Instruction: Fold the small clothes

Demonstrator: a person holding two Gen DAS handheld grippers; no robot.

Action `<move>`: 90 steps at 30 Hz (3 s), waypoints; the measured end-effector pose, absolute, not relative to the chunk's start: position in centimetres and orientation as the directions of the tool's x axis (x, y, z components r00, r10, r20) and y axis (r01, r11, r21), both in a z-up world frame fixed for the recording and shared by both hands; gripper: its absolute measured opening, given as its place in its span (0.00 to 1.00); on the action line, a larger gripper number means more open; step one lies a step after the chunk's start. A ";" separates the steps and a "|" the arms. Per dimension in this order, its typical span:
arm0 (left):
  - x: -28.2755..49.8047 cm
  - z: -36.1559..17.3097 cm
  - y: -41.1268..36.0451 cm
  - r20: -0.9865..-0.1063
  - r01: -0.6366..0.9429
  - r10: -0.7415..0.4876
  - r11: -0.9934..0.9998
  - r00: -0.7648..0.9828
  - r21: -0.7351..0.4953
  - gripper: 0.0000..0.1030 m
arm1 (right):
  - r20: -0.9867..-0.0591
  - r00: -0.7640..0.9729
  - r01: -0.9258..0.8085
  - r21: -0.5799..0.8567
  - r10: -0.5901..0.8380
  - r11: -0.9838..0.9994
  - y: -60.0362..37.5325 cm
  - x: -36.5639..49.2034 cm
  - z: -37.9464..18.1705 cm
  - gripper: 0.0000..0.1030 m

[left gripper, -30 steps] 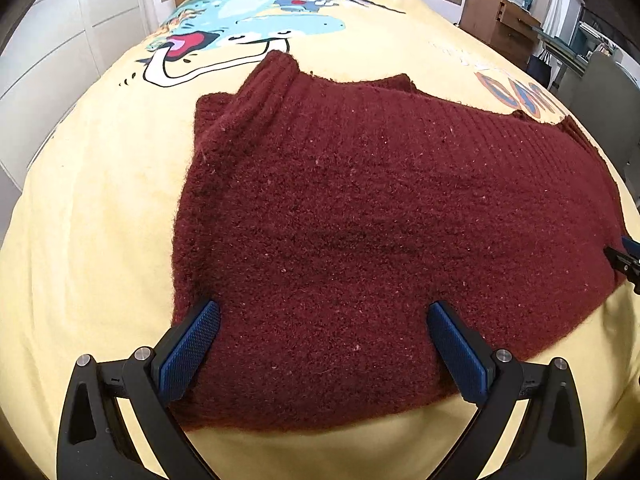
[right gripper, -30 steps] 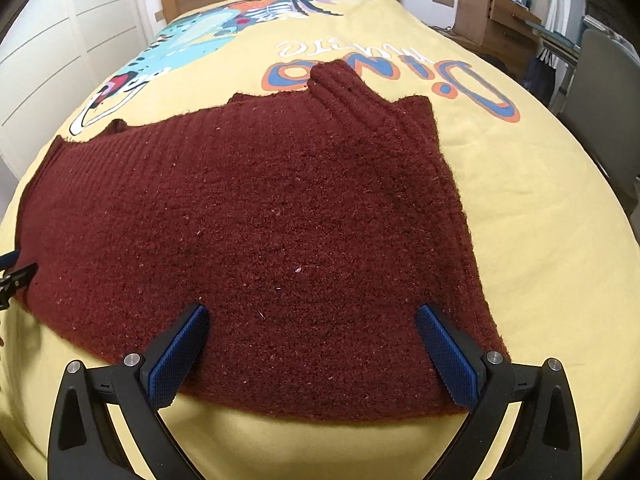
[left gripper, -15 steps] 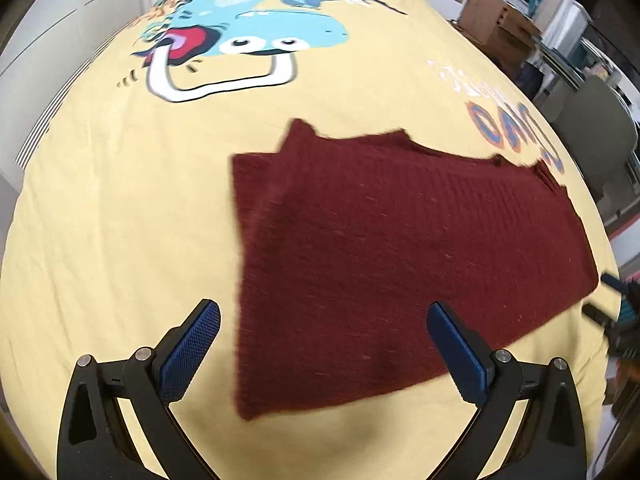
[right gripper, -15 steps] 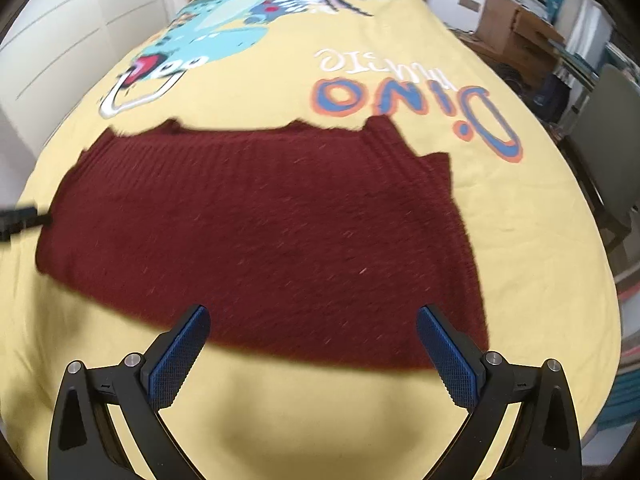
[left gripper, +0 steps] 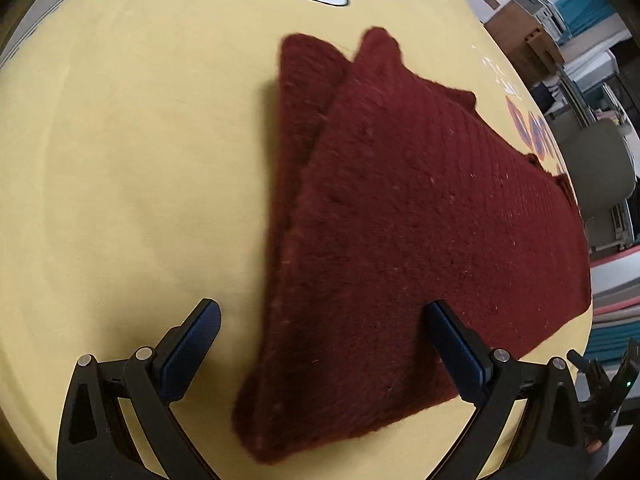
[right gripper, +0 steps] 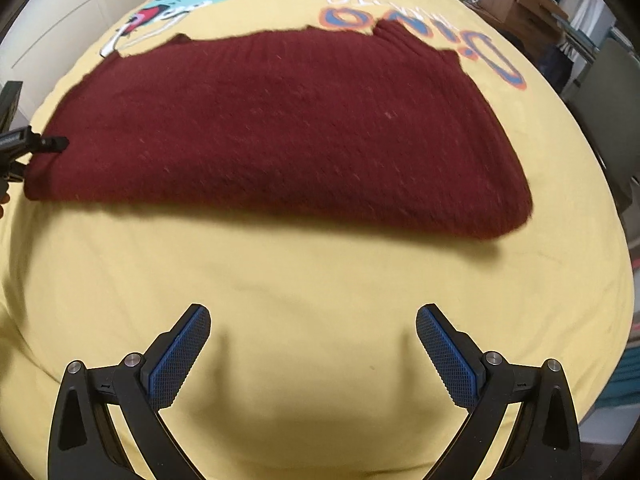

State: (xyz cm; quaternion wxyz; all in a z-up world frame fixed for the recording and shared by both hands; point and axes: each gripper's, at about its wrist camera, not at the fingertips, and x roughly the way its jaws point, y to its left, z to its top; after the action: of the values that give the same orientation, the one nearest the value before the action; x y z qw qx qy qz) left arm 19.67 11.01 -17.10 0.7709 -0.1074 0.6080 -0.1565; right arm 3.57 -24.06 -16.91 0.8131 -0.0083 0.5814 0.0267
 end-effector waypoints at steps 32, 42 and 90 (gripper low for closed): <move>20.2 -1.9 -7.6 -0.896 0.382 -0.402 0.871 0.189 -0.310 0.29 | -0.879 0.476 0.135 0.049 -0.021 0.990 -36.7 6.3 -8.5 1.00; 19.8 -6.0 -22.5 -0.914 0.449 -0.395 0.836 0.094 -0.315 0.26 | -0.879 0.472 0.175 0.026 -0.061 0.984 -40.4 6.1 -7.9 1.00; 17.1 -7.3 -7.8 -0.930 0.271 -0.260 0.944 0.260 -0.188 0.99 | -0.975 0.099 -0.013 0.198 0.199 0.980 -28.4 21.3 -11.2 0.94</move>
State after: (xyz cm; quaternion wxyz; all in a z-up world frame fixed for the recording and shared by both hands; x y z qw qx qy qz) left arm 17.15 -7.81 -7.34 0.7938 0.0048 0.5847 -0.1673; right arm 21.29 -28.40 -11.17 0.7382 0.0696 0.6672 0.0717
